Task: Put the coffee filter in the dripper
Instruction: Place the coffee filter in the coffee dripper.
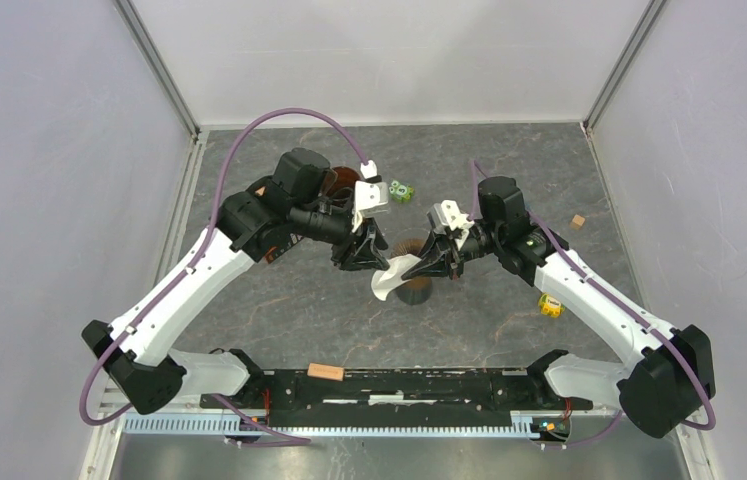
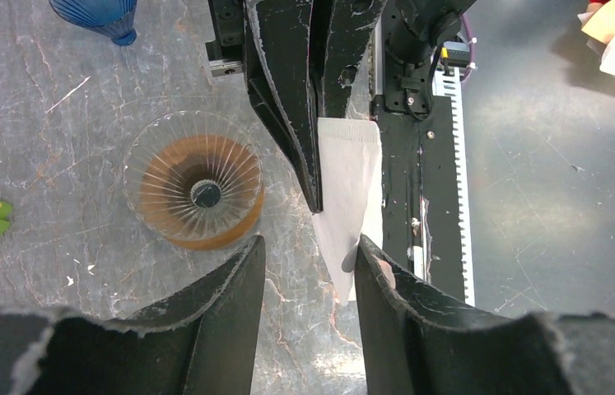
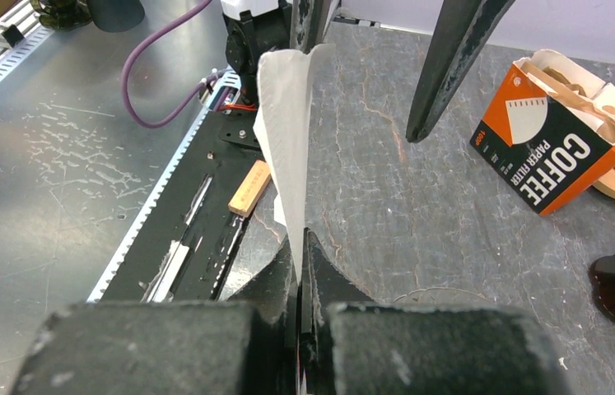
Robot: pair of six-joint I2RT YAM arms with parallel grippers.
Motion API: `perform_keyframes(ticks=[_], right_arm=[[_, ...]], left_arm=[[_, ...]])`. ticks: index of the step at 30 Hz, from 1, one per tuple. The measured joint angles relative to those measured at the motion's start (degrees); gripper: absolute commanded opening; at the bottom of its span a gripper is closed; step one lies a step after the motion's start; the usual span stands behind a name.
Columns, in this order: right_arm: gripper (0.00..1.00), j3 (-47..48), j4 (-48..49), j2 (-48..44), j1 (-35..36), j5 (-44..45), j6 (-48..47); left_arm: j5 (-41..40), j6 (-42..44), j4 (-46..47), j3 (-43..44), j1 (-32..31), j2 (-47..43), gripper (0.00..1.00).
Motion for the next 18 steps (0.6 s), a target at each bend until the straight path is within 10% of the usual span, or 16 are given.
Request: perform_keyframes(ticks=[18], right_arm=[[0.0, -1.0, 3.7, 0.0, 0.0, -1.8, 3.0]], left_arm=[[-0.2, 2.0, 0.7, -3.7, 0.0, -0.2, 0.37]])
